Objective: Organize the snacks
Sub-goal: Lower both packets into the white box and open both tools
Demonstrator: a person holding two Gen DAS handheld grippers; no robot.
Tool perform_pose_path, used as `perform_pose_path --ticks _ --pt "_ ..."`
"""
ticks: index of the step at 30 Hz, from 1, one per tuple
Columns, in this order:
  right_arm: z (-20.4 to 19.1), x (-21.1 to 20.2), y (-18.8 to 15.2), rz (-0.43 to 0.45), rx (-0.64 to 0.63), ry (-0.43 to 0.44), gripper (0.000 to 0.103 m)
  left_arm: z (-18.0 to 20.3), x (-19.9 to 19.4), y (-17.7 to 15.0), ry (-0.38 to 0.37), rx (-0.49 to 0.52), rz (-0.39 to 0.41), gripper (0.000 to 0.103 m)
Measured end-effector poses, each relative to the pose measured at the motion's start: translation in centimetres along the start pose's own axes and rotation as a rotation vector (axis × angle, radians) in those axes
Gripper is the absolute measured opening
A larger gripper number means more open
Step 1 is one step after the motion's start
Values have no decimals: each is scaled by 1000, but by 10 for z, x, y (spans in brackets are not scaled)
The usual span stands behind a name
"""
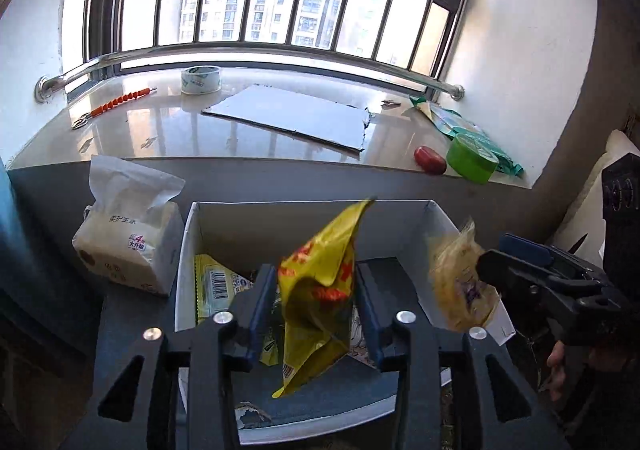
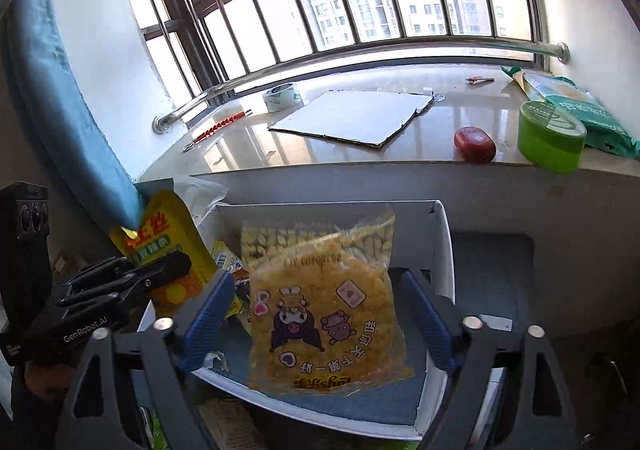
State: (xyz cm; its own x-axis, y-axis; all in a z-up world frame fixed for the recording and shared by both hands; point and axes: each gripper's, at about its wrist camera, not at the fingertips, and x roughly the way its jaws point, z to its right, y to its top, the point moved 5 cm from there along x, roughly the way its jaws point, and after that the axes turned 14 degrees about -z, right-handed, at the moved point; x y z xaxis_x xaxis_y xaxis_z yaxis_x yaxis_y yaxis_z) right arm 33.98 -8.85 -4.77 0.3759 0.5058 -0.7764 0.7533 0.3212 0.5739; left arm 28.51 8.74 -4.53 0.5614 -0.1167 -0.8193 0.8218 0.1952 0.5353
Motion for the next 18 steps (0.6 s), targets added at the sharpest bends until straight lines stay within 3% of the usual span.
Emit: perform_pose_path --ticks 1,2,11,18 --pt "3 0 2 11 8 -5 103 -2 -1 -1 2 -9 11 81" --pt "6 -1 3 19 17 -16 103 -2 -4 -3 3 -6 25 102" --pt "3 -6 -13 31 25 17 103 5 -23 -20 96 35 40 103" --pt "-22 -36 -40 72 -38 67 103 15 -61 -42 99 68 110 103"
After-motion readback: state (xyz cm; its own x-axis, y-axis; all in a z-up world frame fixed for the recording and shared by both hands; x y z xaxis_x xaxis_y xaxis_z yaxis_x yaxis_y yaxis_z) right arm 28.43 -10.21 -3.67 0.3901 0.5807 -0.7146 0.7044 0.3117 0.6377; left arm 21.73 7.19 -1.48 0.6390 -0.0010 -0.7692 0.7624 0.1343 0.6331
